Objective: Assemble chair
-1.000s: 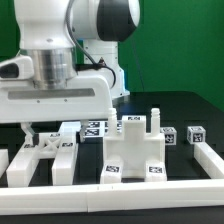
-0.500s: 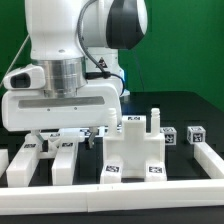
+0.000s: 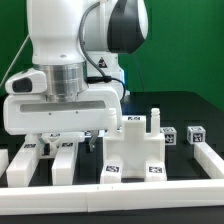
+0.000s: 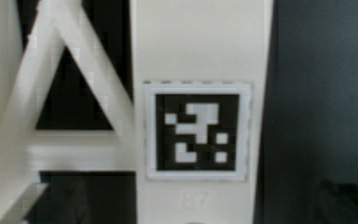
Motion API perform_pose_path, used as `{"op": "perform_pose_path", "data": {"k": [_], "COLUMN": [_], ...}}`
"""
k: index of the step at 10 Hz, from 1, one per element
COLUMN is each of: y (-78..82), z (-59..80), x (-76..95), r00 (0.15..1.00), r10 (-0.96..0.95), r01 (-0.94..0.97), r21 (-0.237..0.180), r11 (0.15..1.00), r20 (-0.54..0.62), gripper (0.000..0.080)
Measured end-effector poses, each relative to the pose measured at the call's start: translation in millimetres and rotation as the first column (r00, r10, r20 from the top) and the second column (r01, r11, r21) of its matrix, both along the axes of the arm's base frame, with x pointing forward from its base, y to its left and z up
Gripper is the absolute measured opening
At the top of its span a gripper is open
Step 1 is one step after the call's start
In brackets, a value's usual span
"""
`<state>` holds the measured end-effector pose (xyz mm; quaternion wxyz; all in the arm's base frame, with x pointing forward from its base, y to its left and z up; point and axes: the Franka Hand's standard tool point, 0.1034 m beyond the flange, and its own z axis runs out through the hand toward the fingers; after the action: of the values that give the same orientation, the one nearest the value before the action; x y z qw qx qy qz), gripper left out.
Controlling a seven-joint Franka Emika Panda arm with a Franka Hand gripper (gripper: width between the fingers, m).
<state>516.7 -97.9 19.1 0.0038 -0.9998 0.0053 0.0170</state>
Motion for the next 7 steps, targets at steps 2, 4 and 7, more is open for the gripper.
{"op": "perform_pose_path", "data": {"k": [2,4,7], "y": [0.0,0.0,0.0], "z": [0.1,0.1,0.0], "x": [0.1,0.0,0.0], "r00": [1.0,1.0,1.0], "r10": [0.0,0.0,0.0], "r01": [0.0,0.0,0.0], "r21": [0.0,0.0,0.0], "r11": [1.0,1.0,1.0], "r20": [0.0,0.0,0.0], "gripper": [0.0279,0.0282,0.0282]}}
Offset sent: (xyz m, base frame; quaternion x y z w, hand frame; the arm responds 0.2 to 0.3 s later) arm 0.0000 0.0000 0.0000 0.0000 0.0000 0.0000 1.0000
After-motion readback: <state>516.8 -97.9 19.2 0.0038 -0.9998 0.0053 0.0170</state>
